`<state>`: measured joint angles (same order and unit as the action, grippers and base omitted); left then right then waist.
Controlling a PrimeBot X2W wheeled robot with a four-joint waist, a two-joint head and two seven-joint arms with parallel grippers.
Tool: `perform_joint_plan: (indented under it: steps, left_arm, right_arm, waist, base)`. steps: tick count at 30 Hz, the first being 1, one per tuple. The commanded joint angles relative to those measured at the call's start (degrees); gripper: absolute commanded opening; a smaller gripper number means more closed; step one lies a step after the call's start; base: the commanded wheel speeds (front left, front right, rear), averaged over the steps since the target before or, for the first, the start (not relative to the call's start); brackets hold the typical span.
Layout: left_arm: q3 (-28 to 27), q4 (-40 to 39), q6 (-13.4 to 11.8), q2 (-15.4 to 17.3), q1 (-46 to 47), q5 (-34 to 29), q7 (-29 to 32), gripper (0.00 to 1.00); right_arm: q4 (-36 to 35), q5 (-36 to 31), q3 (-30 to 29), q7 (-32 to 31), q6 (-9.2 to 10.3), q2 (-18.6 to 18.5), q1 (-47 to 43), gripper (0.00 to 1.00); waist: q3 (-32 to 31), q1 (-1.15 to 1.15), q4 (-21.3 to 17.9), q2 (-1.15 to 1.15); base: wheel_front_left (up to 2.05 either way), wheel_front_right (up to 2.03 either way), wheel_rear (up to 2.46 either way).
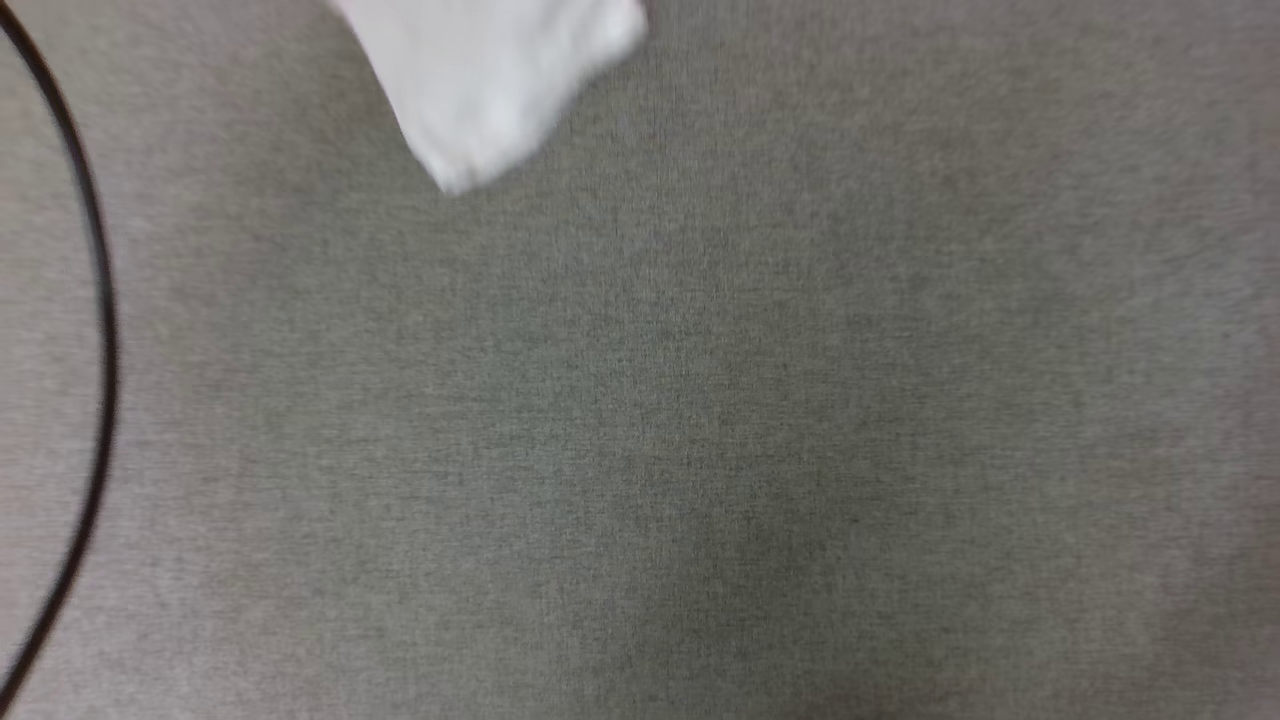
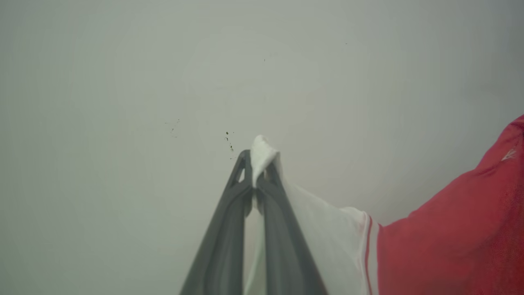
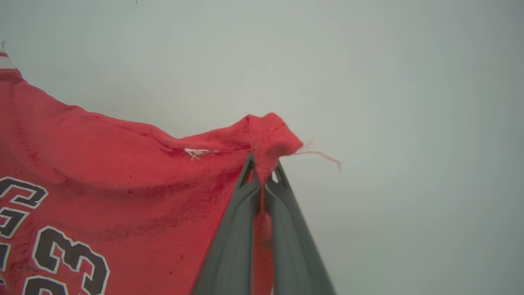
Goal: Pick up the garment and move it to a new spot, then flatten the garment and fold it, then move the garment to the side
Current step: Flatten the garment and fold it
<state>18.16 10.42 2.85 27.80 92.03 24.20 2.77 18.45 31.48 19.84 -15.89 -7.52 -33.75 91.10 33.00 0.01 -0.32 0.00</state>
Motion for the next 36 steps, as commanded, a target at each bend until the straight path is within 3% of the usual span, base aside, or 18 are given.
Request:
perform_joint_plan:
  steps: [1, 9, 17, 29, 36]
  left_arm:
    - [-0.03, 0.90, 0.19, -0.50, 2.42, -0.27, -0.43, 0.00]
    - [1.01, 7.13, 1.68, -1.08, 15.16, -2.13, -1.50, 0.00]
    - [0.97, 11.30, 2.00, -1.13, 12.13, -0.93, -4.99, 0.00]
    - [2.91, 10.72, 1.13, -1.40, -13.43, 2.43, -12.19, 0.00]
    - [2.22, 3.15, -2.59, 0.11, -34.34, 5.24, -14.17, 0.00]
  right_arm:
    - [0.79, -0.69, -0.12, 0.45, 0.06, 0.42, 2.49, 0.00]
    - [8.54, -1.36, 1.26, 3.46, 0.06, 1.80, 15.82, 0.00]
    - [13.51, 0.67, 9.33, 7.18, 0.06, 1.35, 15.04, 0.00]
    - [13.27, 10.42, 20.93, 15.08, 0.07, -3.08, -2.14, 0.00]
    - [8.51, 14.78, 25.49, 18.15, 0.07, -6.03, -16.28, 0.00]
  waist:
    - [3.22, -0.01, -0.06, 0.00]
    - [6.87, -0.01, 0.80, 0.00]
    - [9.41, -0.01, 1.67, 0.00]
    - [3.68, -0.01, 2.74, 0.00]
    - [-3.19, -0.01, 2.50, 0.00]
  base:
    - [0.00, 0.00, 0.00]
    - [0.00, 0.00, 0.00]
    - [0.00, 0.00, 0.00]
    - [0.00, 0.00, 0.00]
    - [0.00, 0.00, 0.00]
